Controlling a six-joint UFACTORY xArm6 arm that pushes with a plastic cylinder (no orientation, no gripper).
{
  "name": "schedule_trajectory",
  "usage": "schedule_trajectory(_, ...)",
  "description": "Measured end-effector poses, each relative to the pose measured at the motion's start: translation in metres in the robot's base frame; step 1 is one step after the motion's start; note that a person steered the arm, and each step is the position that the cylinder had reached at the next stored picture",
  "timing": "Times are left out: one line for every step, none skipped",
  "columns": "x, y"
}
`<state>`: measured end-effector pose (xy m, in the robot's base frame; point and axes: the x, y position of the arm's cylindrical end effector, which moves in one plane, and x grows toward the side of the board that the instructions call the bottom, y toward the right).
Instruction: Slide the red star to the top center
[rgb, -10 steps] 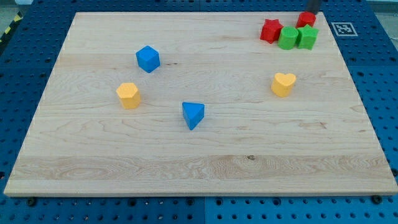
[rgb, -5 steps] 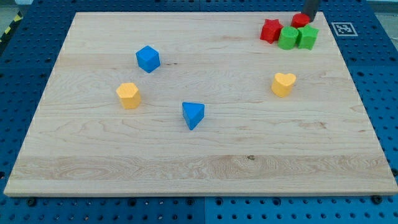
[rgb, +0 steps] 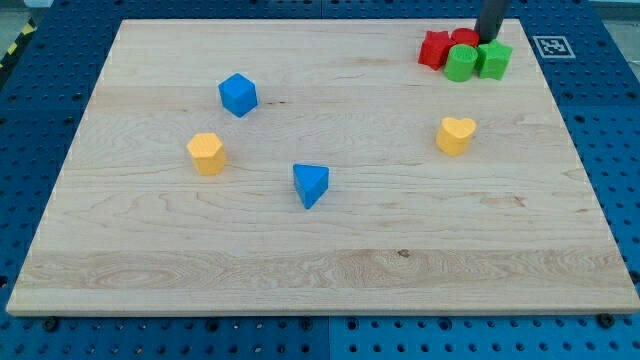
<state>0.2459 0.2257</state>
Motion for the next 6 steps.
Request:
schedule_trajectory(0.000,-0.009)
schedule_trajectory(0.000,-0.016)
schedule_trajectory(0.009,-0.021)
schedule_trajectory(0.024,-0.030)
schedule_trajectory(0.042,-0.045)
schedule_trajectory(0.059,-0.053)
